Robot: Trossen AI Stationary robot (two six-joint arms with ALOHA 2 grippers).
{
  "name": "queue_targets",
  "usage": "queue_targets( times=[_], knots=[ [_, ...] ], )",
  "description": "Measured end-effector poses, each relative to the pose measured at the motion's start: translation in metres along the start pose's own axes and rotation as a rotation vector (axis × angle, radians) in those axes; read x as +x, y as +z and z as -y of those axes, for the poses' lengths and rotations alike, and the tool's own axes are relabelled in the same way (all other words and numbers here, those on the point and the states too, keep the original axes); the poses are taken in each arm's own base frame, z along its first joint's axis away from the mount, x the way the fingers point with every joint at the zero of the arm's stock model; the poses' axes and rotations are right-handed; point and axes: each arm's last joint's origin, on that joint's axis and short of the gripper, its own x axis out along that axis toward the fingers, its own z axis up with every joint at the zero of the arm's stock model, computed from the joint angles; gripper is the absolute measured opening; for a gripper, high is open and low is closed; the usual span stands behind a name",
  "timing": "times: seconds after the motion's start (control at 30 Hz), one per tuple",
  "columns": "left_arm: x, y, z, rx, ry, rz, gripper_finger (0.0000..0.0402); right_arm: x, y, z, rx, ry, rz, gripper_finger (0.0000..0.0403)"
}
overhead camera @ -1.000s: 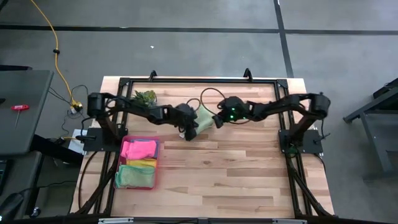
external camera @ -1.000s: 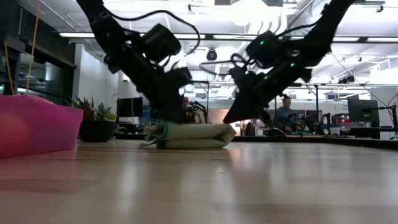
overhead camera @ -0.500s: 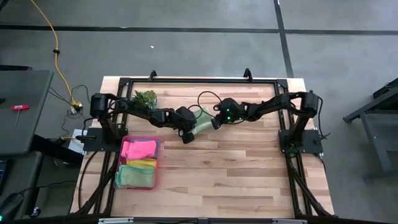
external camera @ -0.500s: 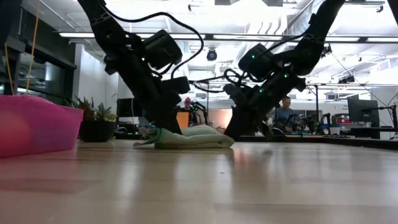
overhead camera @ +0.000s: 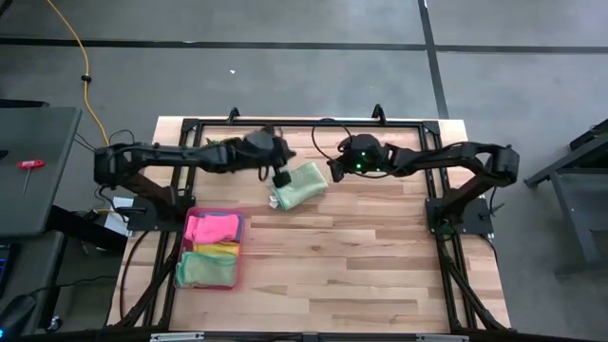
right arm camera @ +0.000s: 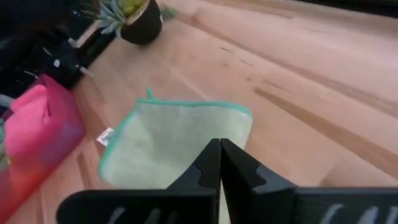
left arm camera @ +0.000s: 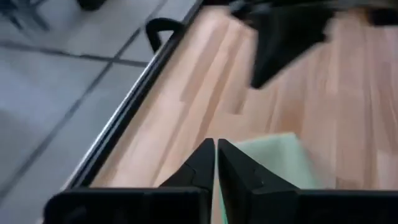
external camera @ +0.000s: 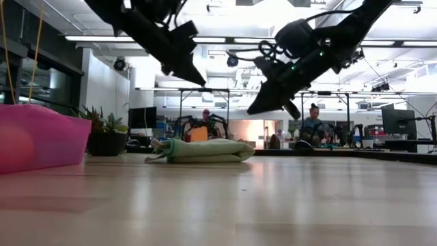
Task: Fold microfiber towels
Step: Put the green microfiber towel into the red bin
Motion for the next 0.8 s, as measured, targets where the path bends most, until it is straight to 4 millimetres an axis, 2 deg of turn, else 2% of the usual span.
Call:
queue_targets(
  times=[0.17,0.27,0.33,0.43,0.57,0.8],
  knots=[
    [0.01,-0.019,-0.044,-0.265,-0.091,-0.087,0.0057,-0.007,0.003,-0.003,0.01,0.01,0.014,0.0],
    [0.023,-0.036,-0.061,-0.408,-0.19,-0.162,0.01,-0.007,0.002,-0.003,0.034,0.003,0.002,0.0],
    [0.029,-0.039,-0.07,-0.48,-0.255,-0.19,0.013,-0.007,0.002,-0.003,0.036,0.001,-0.002,0.0],
    [0.041,-0.038,-0.078,-0.522,-0.309,-0.289,0.0173,-0.007,-0.001,-0.004,0.034,0.0,-0.019,0.0],
    [0.06,-0.026,-0.084,-0.498,-0.335,-0.436,0.0223,-0.006,-0.004,-0.006,0.028,0.001,-0.043,0.0],
    [0.102,-0.021,-0.089,-0.491,-0.383,-0.697,0.0285,-0.006,-0.008,-0.01,0.017,0.015,-0.057,0.0]
  ],
)
